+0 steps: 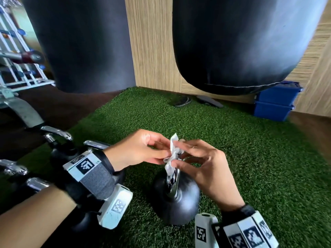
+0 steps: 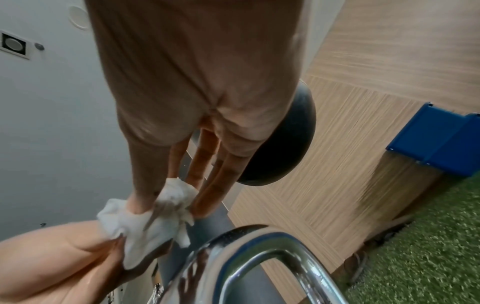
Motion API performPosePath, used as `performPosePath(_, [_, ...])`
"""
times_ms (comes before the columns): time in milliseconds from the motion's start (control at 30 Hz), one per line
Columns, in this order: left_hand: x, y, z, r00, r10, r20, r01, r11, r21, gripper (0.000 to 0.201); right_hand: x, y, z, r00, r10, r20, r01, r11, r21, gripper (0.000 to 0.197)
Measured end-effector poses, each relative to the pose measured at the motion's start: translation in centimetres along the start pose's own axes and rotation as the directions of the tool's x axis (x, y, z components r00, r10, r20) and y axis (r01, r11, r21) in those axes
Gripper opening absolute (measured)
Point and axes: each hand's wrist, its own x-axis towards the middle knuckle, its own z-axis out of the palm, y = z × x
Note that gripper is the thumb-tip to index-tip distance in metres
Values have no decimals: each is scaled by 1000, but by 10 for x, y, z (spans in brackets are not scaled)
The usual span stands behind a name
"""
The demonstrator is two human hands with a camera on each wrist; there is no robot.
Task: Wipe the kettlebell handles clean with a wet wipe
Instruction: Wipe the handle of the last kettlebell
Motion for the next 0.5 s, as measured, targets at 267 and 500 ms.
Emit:
performPosePath(267, [8, -4, 3, 995, -85, 46, 94, 963, -254, 37, -7, 16, 3, 995, 1, -99, 5, 998, 59, 29])
performPosePath(500, [31, -65, 2, 981, -178, -72, 190, 837, 513, 78, -4, 111, 13, 871, 358, -337, -382, 924, -6, 20])
